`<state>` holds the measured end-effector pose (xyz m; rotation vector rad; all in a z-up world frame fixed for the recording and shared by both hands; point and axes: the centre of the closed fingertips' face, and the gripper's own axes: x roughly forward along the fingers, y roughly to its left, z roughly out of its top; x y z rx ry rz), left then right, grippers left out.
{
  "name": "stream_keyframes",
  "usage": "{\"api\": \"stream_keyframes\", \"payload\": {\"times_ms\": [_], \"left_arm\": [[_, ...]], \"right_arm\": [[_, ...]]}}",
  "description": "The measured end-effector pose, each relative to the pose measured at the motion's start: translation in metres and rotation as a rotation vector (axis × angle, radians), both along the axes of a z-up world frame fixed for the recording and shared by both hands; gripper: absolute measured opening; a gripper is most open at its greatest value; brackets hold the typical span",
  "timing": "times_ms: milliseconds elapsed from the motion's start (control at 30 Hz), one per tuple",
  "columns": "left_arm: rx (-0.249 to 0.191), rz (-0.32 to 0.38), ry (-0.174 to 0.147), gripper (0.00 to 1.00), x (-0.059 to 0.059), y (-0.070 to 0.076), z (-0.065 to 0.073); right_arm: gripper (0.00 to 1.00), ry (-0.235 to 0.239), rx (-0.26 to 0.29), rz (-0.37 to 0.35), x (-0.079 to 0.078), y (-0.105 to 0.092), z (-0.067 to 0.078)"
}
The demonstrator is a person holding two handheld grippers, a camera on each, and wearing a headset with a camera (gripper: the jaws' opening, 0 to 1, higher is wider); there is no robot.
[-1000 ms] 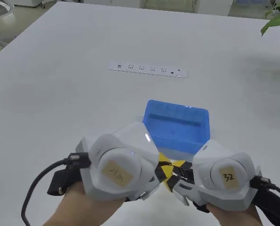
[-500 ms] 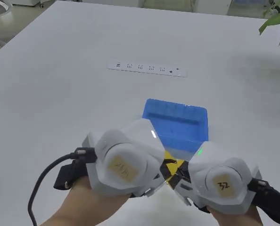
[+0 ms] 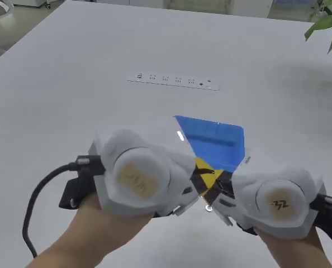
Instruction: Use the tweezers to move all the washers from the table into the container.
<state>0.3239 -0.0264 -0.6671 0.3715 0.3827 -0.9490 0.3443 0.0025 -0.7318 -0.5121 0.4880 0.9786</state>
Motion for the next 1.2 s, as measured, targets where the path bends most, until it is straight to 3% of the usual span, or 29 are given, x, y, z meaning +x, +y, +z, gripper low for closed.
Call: {"api": "stream_keyframes", "payload": {"times_ms": [300,667,833,933,1200], "left_arm": [[-0.014,0.009,-0.044,0.00,0.011,0.003,0.015],[0.004,0.012,-0.112,0.00,0.044,0.004,0.028],[0.019,0.021,-0.118,0.00,0.057,0.005,0.024],[0.021,0.028,-0.103,0.00,0.062,0.007,0.017],[0.036,0.028,-0.082,0.00,0.067,0.007,0.001]], "right_arm": [[0.03,-0.061,-0.005,0.009,0.014,0.004,0.016],[0.03,-0.122,-0.015,0.014,0.051,0.006,0.031],[0.03,-0.126,-0.020,0.011,0.064,0.007,0.027],[0.03,-0.123,-0.029,0.012,0.067,0.008,0.021],[0.03,-0.105,-0.060,0.008,0.072,0.007,0.003]]}}
